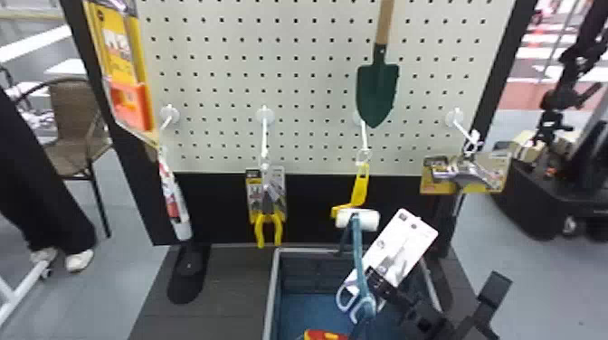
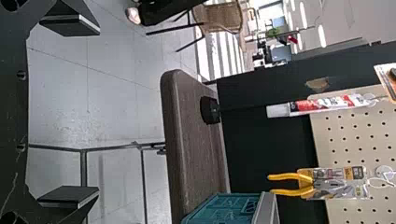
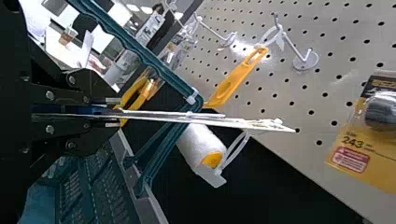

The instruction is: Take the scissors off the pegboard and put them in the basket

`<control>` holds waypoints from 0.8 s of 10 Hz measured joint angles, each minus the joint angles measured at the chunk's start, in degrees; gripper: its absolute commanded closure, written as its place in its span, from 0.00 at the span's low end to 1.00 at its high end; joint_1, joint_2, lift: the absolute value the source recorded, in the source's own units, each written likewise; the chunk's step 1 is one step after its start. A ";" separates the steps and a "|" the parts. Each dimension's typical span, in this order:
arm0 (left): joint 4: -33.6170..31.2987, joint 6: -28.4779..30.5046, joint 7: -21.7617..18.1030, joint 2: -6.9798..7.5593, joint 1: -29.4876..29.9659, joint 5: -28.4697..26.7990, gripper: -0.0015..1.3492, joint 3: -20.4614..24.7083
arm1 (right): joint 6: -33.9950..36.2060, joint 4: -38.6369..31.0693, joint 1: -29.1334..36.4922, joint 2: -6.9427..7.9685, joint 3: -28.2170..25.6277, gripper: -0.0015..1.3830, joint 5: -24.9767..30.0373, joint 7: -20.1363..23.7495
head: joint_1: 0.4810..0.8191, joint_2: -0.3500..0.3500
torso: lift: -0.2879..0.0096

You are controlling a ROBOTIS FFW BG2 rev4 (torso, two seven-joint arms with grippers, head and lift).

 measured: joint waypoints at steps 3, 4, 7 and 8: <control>0.04 -0.02 0.00 -0.01 0.00 0.01 0.08 0.01 | -0.05 1.59 -0.37 -0.27 1.81 0.93 -0.77 0.00 | 0.20 0.50 | 0.63; 0.04 -0.06 0.00 -0.01 0.00 0.03 0.08 0.01 | -0.05 1.91 -0.48 -0.36 2.25 0.93 -0.95 0.00 | 0.20 0.50 | 0.63; 0.18 -0.22 0.00 -0.01 0.00 0.09 0.08 0.01 | -0.55 2.50 -1.19 -0.55 2.50 0.04 -0.93 0.14 | 0.20 0.50 | 0.63; 0.20 -0.28 0.00 -0.01 0.00 0.11 0.08 0.01 | -0.92 2.48 -1.64 -0.72 2.40 0.04 -0.88 0.50 | 0.20 0.50 | 0.63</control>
